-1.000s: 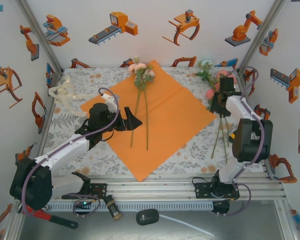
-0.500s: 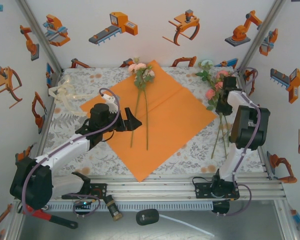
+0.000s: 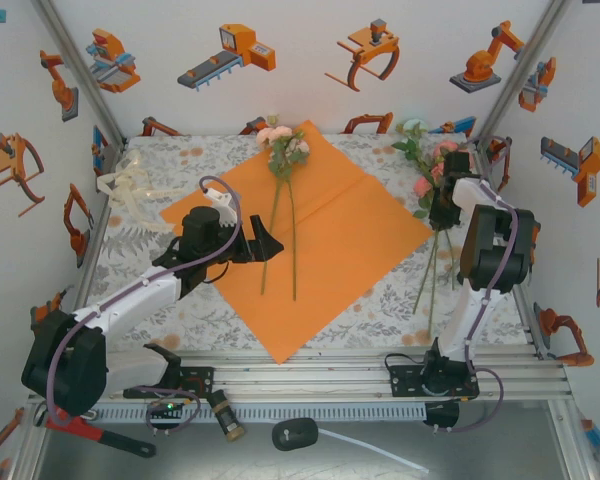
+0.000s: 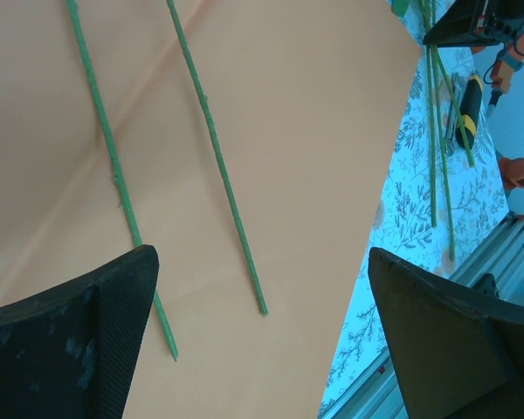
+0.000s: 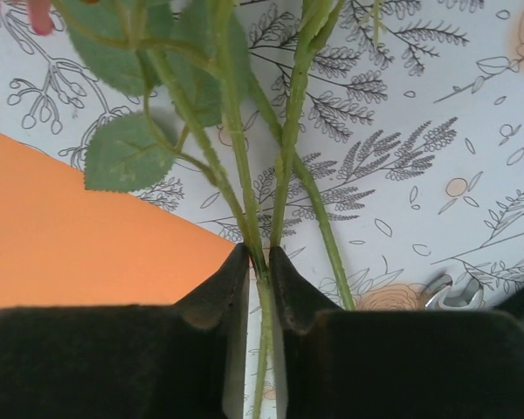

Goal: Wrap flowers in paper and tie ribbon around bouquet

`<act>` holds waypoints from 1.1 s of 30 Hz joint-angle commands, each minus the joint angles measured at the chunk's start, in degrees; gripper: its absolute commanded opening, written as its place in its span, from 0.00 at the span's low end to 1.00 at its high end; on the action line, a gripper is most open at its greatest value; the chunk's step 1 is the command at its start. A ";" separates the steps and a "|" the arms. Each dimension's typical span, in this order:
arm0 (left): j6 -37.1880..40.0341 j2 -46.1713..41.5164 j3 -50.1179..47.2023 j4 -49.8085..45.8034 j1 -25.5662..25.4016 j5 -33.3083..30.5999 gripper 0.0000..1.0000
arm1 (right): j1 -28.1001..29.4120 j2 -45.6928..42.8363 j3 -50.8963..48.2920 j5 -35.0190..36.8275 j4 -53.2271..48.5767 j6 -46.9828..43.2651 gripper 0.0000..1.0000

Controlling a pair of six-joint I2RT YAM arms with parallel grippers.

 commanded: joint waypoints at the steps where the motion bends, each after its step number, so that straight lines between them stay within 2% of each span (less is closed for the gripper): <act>1: 0.66 -0.12 1.75 -0.83 -0.29 -0.58 0.97 | 0.12 0.63 1.36 -1.30 -1.88 -0.21 0.10; 11: 0.12 0.20 1.74 -0.48 -0.30 -0.77 0.97 | 0.48 -6.51 1.72 -2.84 -3.33 0.15 0.00; 17: -0.49 0.96 2.10 0.34 -0.62 -0.69 0.97 | 1.36 -12.12 0.88 -3.08 -3.14 0.84 0.00; 26: -0.84 2.06 2.71 0.87 -1.09 -0.66 0.97 | 2.73 -16.25 0.87 -8.93 -1.59 4.25 0.00; 29: -0.57 2.09 2.94 0.53 -1.31 -0.97 0.97 | 4.61 -17.08 1.58 -11.77 -0.79 5.53 0.00; 33: -0.10 2.20 3.10 0.54 -1.58 -0.91 0.97 | 8.96 -17.00 4.23 -11.68 -1.20 6.26 0.00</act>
